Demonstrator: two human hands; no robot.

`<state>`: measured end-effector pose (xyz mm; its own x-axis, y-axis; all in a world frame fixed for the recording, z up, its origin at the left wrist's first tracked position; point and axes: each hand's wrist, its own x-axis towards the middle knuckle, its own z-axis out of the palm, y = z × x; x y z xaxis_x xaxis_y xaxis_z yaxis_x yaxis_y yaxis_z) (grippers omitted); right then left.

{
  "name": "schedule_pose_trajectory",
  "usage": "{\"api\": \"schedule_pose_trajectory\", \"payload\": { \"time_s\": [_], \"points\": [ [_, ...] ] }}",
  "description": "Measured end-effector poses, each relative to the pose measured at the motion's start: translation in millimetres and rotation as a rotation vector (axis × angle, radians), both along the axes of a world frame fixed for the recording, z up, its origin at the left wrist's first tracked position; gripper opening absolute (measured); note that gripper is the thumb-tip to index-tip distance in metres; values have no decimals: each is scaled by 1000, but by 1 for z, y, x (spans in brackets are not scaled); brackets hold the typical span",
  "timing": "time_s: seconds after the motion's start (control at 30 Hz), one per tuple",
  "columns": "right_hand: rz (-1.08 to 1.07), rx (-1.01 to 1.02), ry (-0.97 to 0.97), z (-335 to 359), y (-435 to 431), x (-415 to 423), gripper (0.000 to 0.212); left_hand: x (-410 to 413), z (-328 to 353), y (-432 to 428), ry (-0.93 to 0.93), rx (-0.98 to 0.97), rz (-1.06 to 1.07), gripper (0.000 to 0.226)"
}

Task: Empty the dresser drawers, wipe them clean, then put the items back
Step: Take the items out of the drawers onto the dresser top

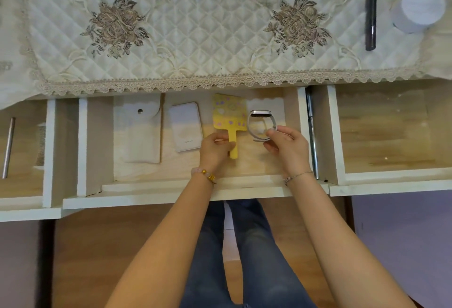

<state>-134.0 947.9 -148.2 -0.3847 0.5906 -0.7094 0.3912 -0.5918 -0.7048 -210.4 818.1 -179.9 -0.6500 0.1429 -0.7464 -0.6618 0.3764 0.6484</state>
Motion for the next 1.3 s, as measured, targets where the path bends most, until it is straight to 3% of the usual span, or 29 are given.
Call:
{"api": "schedule_pose_trajectory", "payload": {
  "time_s": [0.23, 0.67, 1.0, 1.3],
  "points": [
    [51, 23, 34, 29, 6, 14, 38, 15, 42, -23, -55, 151, 66, 16],
    [31, 50, 163, 72, 18, 12, 38, 16, 107, -40, 32, 265, 74, 15],
    [-64, 135, 229, 85, 62, -39, 34, -43, 125, 23, 99, 306, 42, 13],
    [-105, 270, 152, 78, 126, -91, 32, -100, 122, 99, 133, 305, -44, 14]
  ]
}}
